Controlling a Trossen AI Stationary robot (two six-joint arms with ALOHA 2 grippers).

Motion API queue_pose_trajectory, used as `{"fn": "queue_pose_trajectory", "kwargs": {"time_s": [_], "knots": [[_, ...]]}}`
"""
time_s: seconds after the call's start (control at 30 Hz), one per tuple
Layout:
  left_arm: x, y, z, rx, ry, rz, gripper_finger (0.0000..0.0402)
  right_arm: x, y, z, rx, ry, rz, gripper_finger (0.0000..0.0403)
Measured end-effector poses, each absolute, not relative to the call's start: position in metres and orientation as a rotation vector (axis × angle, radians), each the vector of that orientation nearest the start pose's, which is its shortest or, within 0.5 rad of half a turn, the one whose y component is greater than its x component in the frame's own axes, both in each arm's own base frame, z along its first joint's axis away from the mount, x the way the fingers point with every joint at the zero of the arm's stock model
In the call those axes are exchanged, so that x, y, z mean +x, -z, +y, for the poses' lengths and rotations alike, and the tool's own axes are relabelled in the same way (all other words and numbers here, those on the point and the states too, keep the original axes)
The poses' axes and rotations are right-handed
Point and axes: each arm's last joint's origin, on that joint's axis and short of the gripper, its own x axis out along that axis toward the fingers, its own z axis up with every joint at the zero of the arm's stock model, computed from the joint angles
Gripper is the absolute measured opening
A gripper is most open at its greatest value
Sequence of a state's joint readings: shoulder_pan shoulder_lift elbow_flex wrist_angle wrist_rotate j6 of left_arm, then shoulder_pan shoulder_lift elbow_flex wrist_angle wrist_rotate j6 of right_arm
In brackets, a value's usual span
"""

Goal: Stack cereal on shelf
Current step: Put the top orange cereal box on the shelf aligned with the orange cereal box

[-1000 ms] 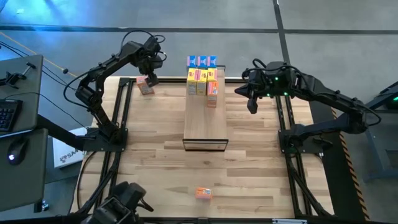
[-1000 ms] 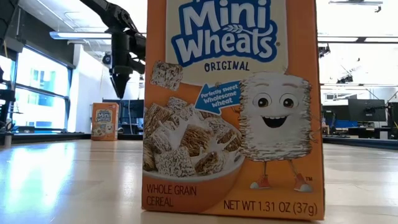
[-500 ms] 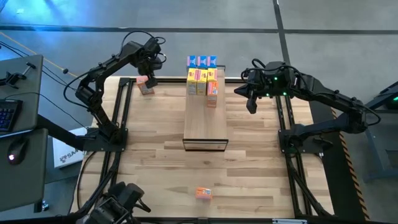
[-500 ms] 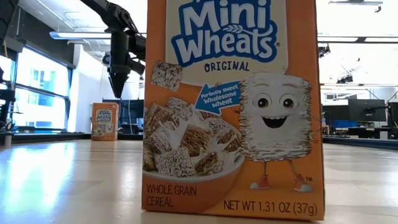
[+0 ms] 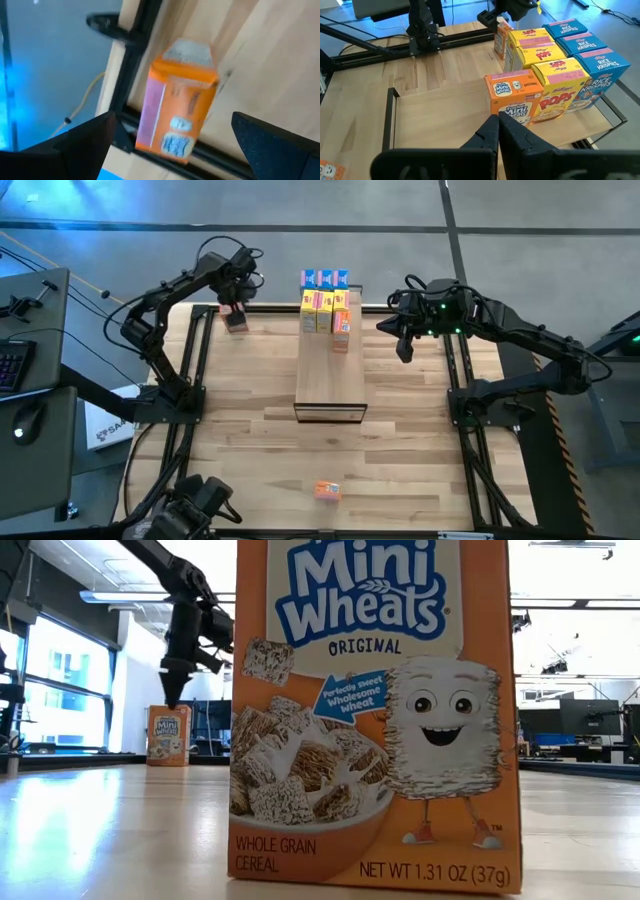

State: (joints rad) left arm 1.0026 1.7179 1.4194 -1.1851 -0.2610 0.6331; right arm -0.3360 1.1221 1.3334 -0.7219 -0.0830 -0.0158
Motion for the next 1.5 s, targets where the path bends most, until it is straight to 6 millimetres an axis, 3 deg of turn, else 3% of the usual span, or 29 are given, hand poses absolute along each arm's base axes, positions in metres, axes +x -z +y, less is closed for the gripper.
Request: {"fn": "queue_pose_trajectory", "kwargs": {"time_s": [0.4, 0.8, 1.0, 1.13, 1.27, 1.5], "knots": [[0.164, -0.237, 0.268, -0.120, -0.511, 1.716, 0.0377, 0.205, -0.404, -0.069, 0.091, 0.243, 0.502, 0.0000], [0.166, -0.236, 0.268, -0.161, -0.553, 1.680, 0.0231, 0.205, -0.404, -0.069, 0.091, 0.244, 0.502, 0.0000], [0.168, -0.238, 0.267, -0.177, -0.567, 1.670, 0.0186, 0.205, -0.404, -0.069, 0.091, 0.244, 0.502, 0.0000], [0.169, -0.256, 0.264, -0.243, -0.623, 1.584, 0.0170, 0.205, -0.404, -0.069, 0.089, 0.243, 0.503, 0.0000], [0.163, -0.286, 0.251, -0.436, -0.703, 1.492, 0.0163, 0.205, -0.404, -0.069, 0.083, 0.242, 0.503, 0.0000], [0.167, -0.351, 0.205, -0.844, -0.777, 1.299, 0.0162, 0.205, -0.404, -0.069, 0.043, 0.232, 0.507, 0.0000]]}}
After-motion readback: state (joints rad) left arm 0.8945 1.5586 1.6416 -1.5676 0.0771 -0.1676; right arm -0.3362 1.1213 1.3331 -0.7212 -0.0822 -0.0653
